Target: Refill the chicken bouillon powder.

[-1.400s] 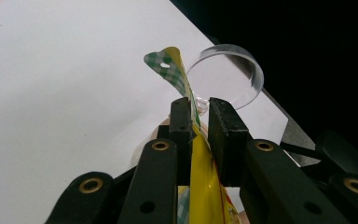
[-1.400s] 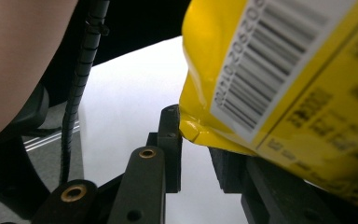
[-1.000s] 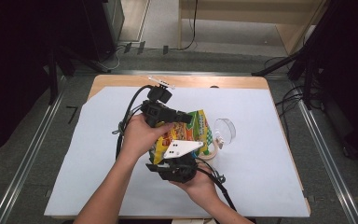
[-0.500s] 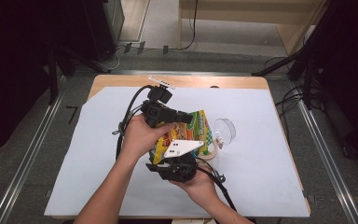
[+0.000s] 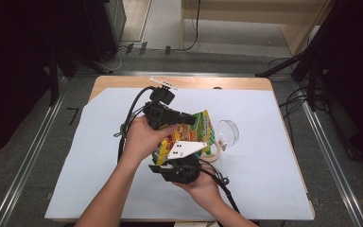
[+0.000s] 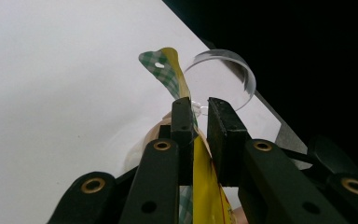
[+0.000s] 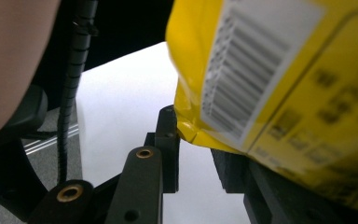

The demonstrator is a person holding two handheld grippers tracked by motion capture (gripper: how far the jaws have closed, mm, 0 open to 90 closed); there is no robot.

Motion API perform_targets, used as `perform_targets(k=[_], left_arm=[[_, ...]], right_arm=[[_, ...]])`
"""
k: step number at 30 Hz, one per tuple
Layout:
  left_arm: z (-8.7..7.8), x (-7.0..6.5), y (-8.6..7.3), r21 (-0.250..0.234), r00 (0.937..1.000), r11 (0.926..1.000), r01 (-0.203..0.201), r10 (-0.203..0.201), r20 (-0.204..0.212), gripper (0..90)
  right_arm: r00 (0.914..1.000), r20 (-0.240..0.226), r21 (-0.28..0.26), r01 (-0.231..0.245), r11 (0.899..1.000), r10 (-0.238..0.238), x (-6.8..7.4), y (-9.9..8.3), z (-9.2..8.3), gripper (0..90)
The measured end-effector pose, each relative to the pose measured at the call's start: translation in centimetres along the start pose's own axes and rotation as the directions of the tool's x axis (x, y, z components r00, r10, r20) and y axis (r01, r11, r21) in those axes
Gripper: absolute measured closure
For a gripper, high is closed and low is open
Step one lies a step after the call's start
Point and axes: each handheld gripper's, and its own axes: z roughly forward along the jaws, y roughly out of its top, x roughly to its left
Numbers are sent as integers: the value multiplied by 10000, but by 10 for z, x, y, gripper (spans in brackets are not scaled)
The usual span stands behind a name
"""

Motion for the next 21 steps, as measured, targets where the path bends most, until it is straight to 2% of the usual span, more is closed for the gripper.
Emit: perform_targets(k=[3,9,12,17,21], left_arm=[[-1,4,0,-25,9999,10000,62,-62,86,809],[-2,1,2,-78,10000,10000,27,-27,-53,808],[-3,1,3,-118,10000,9999,31,-31,-56,812],[-5,-2,1,-201,10000,9998,-8,7,-48,813],[-7,-6,1,-225,9999,9997,-122,121,-49,816]], right_arm=[[9999,60,49,129,9999,-129,1,1,0,750],[10000,-17,40,18,10000,-18,0,4,1,728],[9989,-333,46,-321,9995,322,-3,4,3,730],[9998,-163,24,-67,10000,67,-3,4,3,750],[9998,-123,0,-122,9999,122,-3,4,4,750]])
